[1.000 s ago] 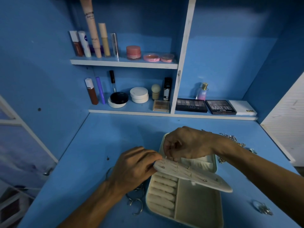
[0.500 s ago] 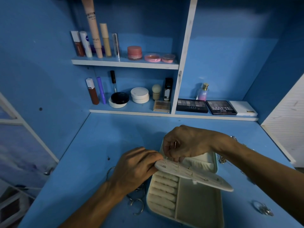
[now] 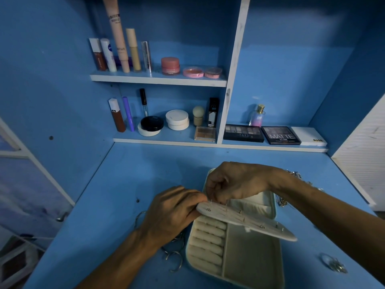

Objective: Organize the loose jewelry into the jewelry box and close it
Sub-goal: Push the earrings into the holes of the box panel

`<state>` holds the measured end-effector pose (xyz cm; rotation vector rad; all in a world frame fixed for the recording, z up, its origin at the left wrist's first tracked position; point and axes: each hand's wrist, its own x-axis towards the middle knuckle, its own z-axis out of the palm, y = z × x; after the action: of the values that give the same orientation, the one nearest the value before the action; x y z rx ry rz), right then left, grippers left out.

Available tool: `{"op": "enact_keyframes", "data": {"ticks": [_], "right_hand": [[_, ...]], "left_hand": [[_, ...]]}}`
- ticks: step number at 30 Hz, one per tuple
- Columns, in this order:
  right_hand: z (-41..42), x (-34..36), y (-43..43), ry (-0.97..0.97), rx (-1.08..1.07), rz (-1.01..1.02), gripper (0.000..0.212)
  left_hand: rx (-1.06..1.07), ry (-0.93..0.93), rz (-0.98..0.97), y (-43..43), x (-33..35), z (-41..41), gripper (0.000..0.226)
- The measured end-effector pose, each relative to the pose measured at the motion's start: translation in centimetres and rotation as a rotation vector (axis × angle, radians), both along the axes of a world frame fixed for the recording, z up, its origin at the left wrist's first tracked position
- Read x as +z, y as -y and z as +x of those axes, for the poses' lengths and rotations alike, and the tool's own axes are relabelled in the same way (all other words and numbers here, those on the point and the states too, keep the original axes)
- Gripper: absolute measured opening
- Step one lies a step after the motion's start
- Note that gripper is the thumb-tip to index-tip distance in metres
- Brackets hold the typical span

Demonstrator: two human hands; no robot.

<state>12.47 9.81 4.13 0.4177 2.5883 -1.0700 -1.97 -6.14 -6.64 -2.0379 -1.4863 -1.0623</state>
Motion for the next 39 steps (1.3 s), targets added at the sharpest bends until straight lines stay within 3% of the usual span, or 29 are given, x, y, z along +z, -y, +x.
{"op": "enact_keyframes", "data": {"ticks": [10,18,39], "right_hand": [[-0.3,0.3,-0.5,0.020,0.011,0.010,0.014],[-1.2,0.3,-0.1,0.085,0.041,0.128,0.006],[-1.3,-1.1,-1.4,0.083,0.047,-0.021,0.018]], "left_hand": [[0.015,-0.024,0.006,0.0,0.0,-0.1,0.018],[-0.005,-0.029,0.004,0.0,0.3,0.1,0.018],[0.021,0.084,-0.040,-0.2,0.2,0.1,0.013]]}}
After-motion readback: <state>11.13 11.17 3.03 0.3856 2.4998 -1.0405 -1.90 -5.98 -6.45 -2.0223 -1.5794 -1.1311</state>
